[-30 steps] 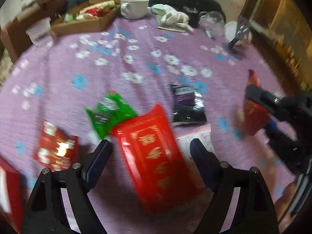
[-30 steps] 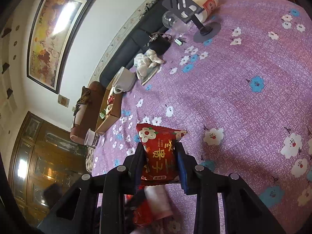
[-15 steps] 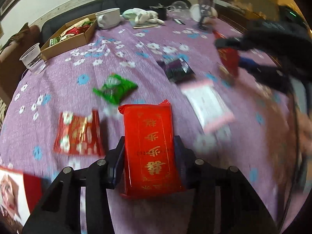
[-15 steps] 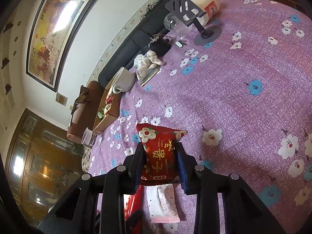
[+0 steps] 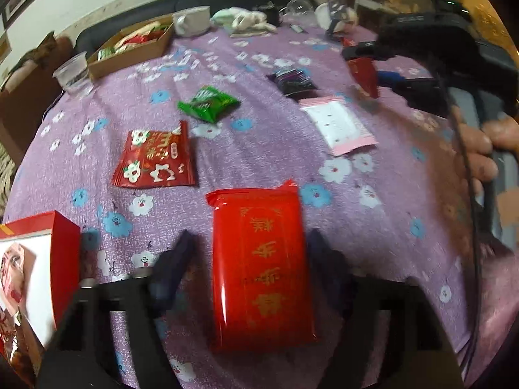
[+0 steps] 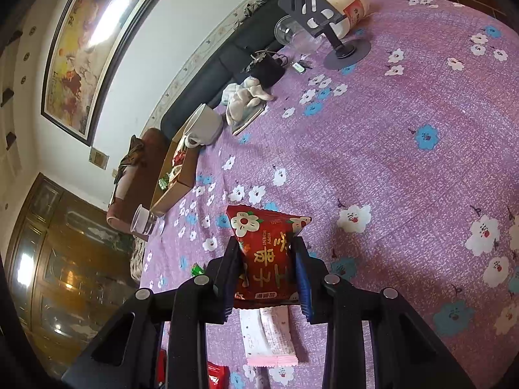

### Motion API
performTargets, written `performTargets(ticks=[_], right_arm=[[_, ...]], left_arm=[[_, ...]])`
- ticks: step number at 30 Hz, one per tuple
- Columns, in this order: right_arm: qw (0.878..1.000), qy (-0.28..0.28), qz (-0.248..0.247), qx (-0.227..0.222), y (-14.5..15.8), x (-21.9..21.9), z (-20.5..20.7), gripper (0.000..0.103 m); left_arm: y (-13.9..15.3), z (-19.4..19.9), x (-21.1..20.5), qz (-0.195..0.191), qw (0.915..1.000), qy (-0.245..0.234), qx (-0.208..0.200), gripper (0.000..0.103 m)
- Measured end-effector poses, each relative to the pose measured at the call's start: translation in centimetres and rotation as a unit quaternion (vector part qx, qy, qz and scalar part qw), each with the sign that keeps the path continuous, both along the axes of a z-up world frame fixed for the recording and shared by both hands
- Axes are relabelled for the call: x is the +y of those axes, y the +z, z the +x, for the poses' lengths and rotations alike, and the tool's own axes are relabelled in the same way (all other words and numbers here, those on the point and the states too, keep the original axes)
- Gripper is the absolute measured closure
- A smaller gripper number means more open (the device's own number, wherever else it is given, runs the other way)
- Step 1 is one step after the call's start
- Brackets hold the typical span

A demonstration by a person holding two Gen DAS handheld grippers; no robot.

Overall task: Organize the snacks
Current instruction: 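Carry both red packets to the white tray and open both tools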

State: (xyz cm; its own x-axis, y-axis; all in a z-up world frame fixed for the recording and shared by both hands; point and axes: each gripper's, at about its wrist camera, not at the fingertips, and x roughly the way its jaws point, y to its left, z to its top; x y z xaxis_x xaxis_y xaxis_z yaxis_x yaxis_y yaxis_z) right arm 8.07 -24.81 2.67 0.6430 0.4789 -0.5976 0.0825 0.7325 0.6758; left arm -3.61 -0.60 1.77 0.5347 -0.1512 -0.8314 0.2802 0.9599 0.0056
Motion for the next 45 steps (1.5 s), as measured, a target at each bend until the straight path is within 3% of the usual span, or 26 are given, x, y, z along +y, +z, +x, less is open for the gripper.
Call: performTargets(ticks=[7,11,16,19,24,27,33,39,45], right_arm=[[1.0,0.005,-0.005,-0.011,0.4,0.3,-0.2,0.071],[0.999,0.018,0.003,-0.032,1.0,0.8,-0.6,0.071],[0.995,0.061,0.006,-0.076,2.4,3.1,-1.7,0.071],[0.989,0.1,-0.003,-0.106,3.4,5.4,-2.8,0.071],[0.976,0.16,-0.032,-0.144,4.8,9.7,-5.4,0.072],[0.973,0.178,-0.023,-0.143,5.3,11.6,-7.0,0.072],[0.957,0.242,-0.028,-0.161,6.7,18.7,-11.7,0.072],[0.939,0.301,-0.013,-0.168,5.9,26.4,-15.6,0.071],[0.927,0.333,-0.021,-0.172,4.6,31.2,-17.8,0.071]], left_arm=[[0.5,-2.6,0.9,-0.024,0.9995,0.002,-0.022,0.06],[3.3,-5.0,2.1,-0.017,0.9963,0.017,-0.082,0.059],[6.9,-7.3,5.6,0.007,0.9842,0.064,-0.165,0.059],[8.1,-8.0,8.2,0.014,0.9772,0.094,-0.19,0.059],[8.5,-9.1,12.1,0.009,0.9716,0.132,-0.196,0.059],[8.1,-9.9,14.0,0.003,0.9698,0.146,-0.195,0.059],[8.0,-11.5,17.6,-0.005,0.9608,0.181,-0.21,0.059],[7.6,-13.0,21.2,0.001,0.9509,0.219,-0.219,0.059],[7.1,-14.0,24.0,-0.001,0.9439,0.246,-0.22,0.059]])
